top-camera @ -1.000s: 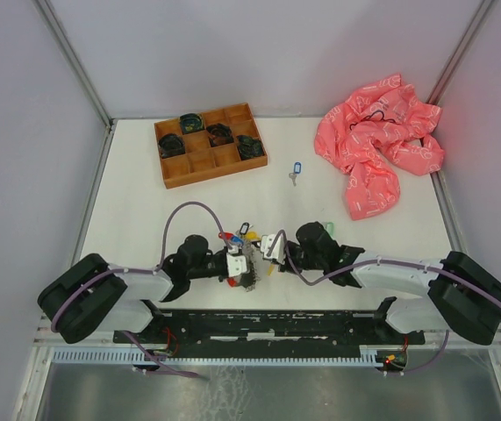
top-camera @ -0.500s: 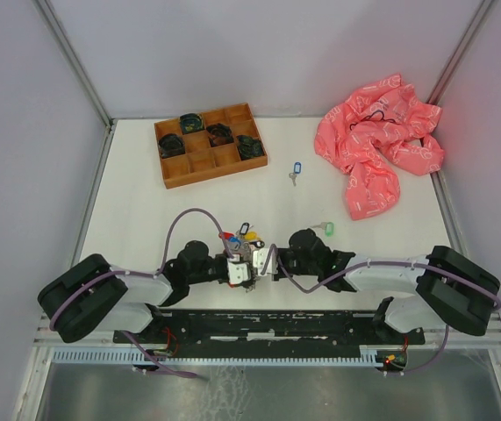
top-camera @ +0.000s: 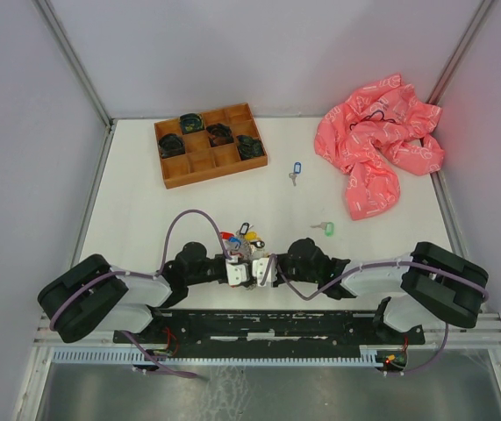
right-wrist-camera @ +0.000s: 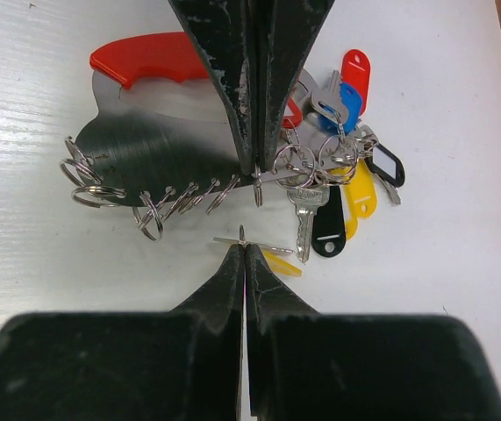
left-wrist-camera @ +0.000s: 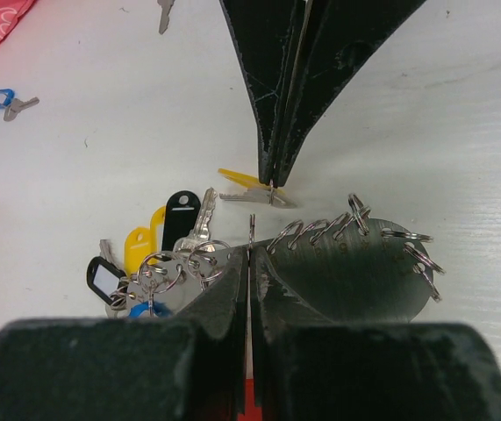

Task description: Put the keys on the keyring

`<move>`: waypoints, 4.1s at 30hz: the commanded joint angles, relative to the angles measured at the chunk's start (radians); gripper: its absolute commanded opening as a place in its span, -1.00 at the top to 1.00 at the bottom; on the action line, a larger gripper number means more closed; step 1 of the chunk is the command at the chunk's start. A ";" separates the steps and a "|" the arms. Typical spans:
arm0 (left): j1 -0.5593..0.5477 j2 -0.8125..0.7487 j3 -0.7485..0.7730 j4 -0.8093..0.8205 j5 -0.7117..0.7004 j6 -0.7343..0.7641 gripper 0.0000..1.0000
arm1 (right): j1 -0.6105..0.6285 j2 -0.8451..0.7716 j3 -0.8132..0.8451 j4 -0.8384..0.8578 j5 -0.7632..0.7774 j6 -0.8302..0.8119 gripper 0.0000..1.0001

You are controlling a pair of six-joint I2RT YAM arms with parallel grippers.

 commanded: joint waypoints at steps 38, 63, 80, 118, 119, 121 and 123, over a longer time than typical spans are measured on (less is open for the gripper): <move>-0.003 -0.014 0.005 0.061 0.047 0.033 0.95 | 0.035 -0.038 0.001 0.092 0.025 -0.046 0.98; -0.003 -0.022 -0.002 0.080 0.062 0.027 0.95 | 0.040 -0.008 0.021 0.107 0.002 -0.031 0.98; -0.004 -0.031 -0.022 0.139 0.073 0.006 0.95 | 0.043 0.012 0.037 0.146 -0.050 0.015 0.98; -0.004 -0.091 0.075 -0.055 -0.006 -0.192 0.95 | 0.070 -0.013 0.047 0.147 -0.004 -0.010 0.98; -0.004 -0.088 0.078 -0.061 -0.004 -0.193 0.95 | 0.071 -0.012 0.051 0.140 -0.002 -0.012 0.98; -0.003 -0.085 0.086 -0.071 0.000 -0.199 0.95 | 0.074 -0.011 0.058 0.135 -0.001 -0.014 0.98; -0.004 -0.085 0.089 -0.080 0.004 -0.202 0.95 | 0.074 -0.011 0.059 0.138 -0.001 -0.017 0.98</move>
